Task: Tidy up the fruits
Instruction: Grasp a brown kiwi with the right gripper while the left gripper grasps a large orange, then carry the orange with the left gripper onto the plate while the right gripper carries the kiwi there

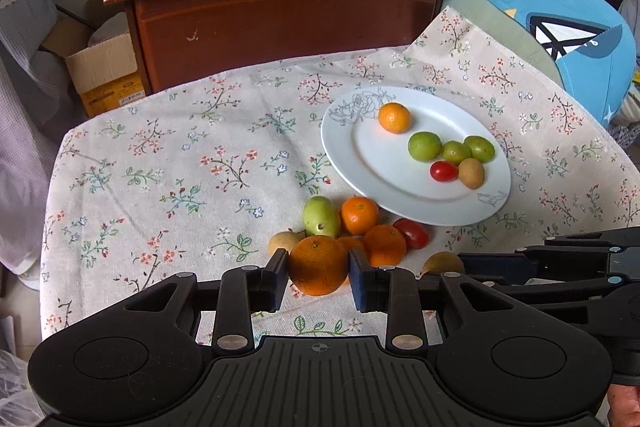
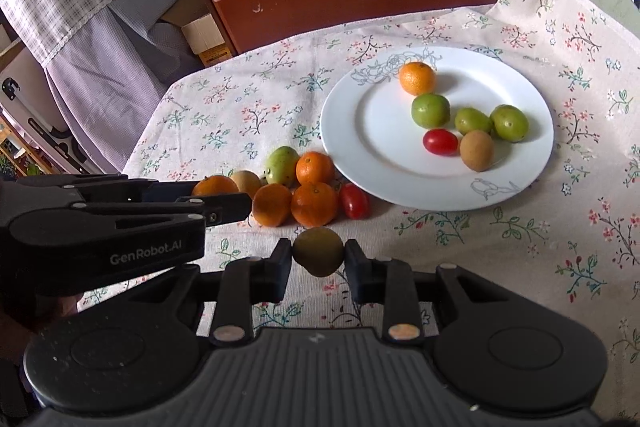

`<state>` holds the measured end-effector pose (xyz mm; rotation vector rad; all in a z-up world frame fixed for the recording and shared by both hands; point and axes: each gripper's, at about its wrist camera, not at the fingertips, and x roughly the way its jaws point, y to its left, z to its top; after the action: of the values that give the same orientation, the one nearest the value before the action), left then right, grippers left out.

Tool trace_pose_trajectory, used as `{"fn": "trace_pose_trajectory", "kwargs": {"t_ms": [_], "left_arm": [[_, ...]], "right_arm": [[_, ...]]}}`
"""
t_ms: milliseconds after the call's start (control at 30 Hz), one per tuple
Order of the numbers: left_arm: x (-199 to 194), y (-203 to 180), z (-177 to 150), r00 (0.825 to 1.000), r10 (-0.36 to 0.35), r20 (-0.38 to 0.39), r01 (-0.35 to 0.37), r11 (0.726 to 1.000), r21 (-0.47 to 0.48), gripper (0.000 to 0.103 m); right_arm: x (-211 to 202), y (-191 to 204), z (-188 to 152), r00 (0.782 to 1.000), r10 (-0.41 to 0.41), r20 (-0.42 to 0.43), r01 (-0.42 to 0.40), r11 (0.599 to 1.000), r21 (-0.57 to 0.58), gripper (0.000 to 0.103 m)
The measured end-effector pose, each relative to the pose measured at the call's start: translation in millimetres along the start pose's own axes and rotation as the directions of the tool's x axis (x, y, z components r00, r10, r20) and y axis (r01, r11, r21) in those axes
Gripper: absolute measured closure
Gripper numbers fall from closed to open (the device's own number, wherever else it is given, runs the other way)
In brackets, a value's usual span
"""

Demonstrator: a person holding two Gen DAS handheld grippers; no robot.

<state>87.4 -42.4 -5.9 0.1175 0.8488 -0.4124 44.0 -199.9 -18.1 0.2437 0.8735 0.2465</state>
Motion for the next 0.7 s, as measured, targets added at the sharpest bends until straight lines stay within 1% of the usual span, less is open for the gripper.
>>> {"fn": "trace_pose_trajectory", "kwargs": {"t_ms": [200, 400, 700], "left_arm": [[-7.5, -5.9, 12.0, 0.999, -0.014, 0.038, 0.014, 1.000, -0.004, 0.074], [-7.1, -15.4, 18.8, 0.999, -0.020, 0.046, 0.020, 1.000, 0.002, 0.074], [-4.3, -25.7, 23.0, 0.998, -0.028, 0.050, 0.027, 1.000, 0.007, 0.074]], "right_arm": [[-11.2, -5.9, 12.8, 0.998, -0.011, 0.055, 0.010, 1.000, 0.021, 0.074], [-21.1, -14.4, 22.5, 0.995, -0.022, 0.098, 0.018, 0.999, 0.044, 0.074], [-21.8, -21.0, 25.7, 0.993, -0.046, 0.108, 0.040, 0.997, 0.064, 0.074]]}}
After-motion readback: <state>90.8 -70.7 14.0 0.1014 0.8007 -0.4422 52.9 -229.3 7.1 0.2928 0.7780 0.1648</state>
